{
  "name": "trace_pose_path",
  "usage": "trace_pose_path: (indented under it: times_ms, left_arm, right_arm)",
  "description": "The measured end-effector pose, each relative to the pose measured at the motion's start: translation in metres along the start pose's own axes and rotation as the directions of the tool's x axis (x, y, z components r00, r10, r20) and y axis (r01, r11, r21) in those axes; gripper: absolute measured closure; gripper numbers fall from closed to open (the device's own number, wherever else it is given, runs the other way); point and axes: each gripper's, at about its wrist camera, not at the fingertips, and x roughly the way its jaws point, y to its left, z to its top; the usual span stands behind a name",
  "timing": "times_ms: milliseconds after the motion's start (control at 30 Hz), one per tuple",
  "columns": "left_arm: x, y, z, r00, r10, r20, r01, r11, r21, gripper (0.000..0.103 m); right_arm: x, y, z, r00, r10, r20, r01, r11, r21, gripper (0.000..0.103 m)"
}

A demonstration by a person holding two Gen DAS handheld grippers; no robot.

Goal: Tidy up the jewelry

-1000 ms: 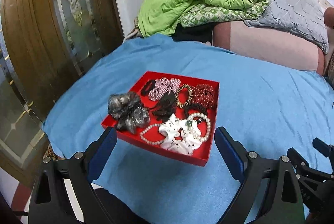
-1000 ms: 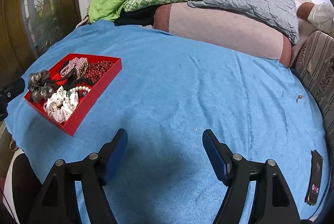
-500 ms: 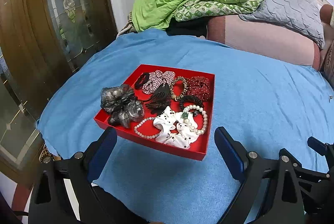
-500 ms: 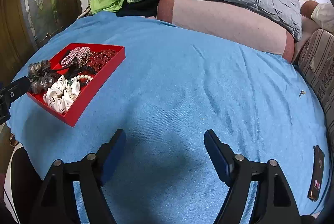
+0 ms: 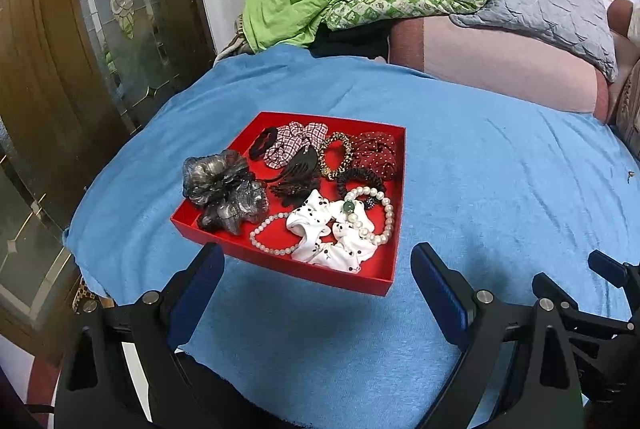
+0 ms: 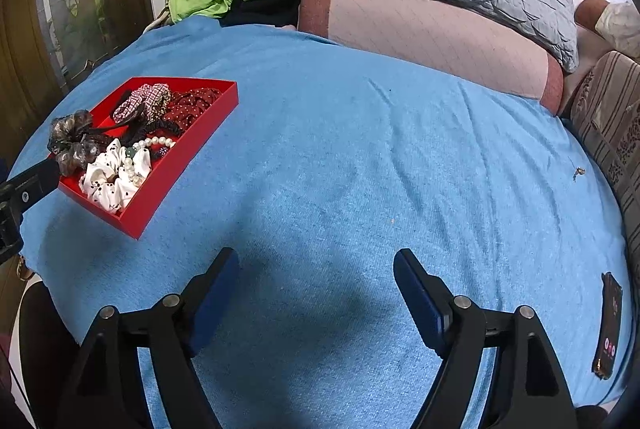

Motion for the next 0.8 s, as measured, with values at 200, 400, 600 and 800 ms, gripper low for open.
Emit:
trace_pose_path:
  times_ms: [200,400,600,800]
  left_arm:
    - [0.004,0.006,-0.003,1.000,-0.005,-0.015,0.004,1.000,-0.013,0.009]
    - [0.006,0.008,-0.006,1.000,-0.005,-0.024,0.005,1.000,-0.011,0.009]
    - [0.009,0.012,-0.009,0.999,-0.006,-0.043,0.005,1.000,-0.015,0.009]
    - [0.013,0.017,-0.012,0.998,-0.019,-0.061,0.017,0.999,-0.034,0.009]
  right_arm:
    - [-0.008,0.006,0.000,0.999,0.001,0.037,-0.001,1.000,0.001,0.019]
    - [-0.011,0.012,-0.001,0.999,0.004,0.041,-0.003,1.000,-0.016,0.019]
    - [-0.013,0.021,-0.003,0.999,0.004,0.041,-0.003,0.999,-0.036,0.019]
    - [-0.014,0.026,-0.005,0.999,0.001,0.045,0.001,0.999,-0.047,0.018]
